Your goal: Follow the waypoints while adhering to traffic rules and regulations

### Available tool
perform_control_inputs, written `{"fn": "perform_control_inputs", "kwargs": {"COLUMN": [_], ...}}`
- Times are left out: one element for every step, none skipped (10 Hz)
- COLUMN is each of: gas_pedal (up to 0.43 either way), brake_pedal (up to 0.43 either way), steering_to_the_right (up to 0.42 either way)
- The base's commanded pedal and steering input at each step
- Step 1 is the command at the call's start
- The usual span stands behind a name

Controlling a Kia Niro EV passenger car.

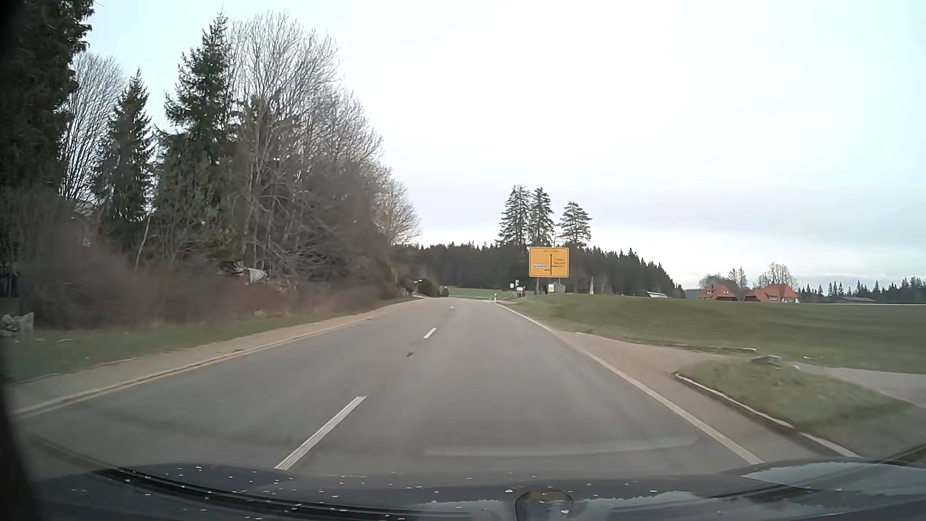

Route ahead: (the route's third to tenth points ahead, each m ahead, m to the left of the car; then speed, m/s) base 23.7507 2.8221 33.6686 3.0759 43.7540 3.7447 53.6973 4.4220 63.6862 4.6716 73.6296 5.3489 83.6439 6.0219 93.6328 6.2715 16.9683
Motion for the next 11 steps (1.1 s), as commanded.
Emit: {"fn": "perform_control_inputs", "kwargs": {"gas_pedal": [0.197,0.197,0.197,0.197,0.197,0.197,0.189,0.189,0.189,0.189,0.177], "brake_pedal": [0.000,0.000,0.000,0.000,0.000,0.000,0.000,0.000,0.000,0.000,0.000], "steering_to_the_right": [-0.012,-0.012,-0.012,-0.012,-0.012,-0.012,-0.011,-0.010,-0.010,-0.008,-0.006]}}
